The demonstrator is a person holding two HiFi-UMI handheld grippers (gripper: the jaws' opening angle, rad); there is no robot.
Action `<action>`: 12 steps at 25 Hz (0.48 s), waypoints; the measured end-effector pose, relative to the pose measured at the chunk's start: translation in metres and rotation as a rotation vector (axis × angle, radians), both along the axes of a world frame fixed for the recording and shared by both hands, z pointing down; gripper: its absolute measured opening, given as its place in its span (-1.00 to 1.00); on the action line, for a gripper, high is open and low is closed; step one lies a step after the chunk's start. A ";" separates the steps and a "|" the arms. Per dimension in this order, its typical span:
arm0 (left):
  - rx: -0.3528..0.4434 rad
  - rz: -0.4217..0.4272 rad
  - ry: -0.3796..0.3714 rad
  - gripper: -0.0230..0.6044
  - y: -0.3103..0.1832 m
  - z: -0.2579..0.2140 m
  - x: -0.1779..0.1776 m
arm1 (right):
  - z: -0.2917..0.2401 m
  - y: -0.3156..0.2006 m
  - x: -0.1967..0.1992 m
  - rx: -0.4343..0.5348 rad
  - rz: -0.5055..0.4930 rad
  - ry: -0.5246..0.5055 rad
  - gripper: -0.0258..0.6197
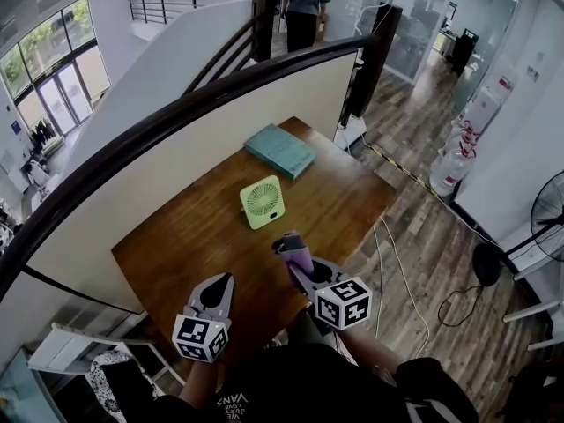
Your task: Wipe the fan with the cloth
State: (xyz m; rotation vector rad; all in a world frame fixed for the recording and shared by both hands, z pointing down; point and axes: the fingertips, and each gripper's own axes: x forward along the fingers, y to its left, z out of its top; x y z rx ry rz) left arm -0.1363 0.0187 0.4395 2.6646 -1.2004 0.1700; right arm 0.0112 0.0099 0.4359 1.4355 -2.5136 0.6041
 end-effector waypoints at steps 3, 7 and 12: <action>0.009 -0.006 -0.002 -0.89 0.002 -0.001 -0.002 | 0.001 0.004 -0.003 -0.003 -0.002 0.003 -0.61; 0.027 -0.015 0.003 -0.89 0.001 -0.005 -0.003 | 0.000 0.006 -0.002 0.007 0.001 -0.002 -0.61; 0.046 -0.010 0.005 -0.89 -0.001 -0.009 -0.003 | 0.001 0.006 -0.005 0.010 0.001 -0.002 -0.61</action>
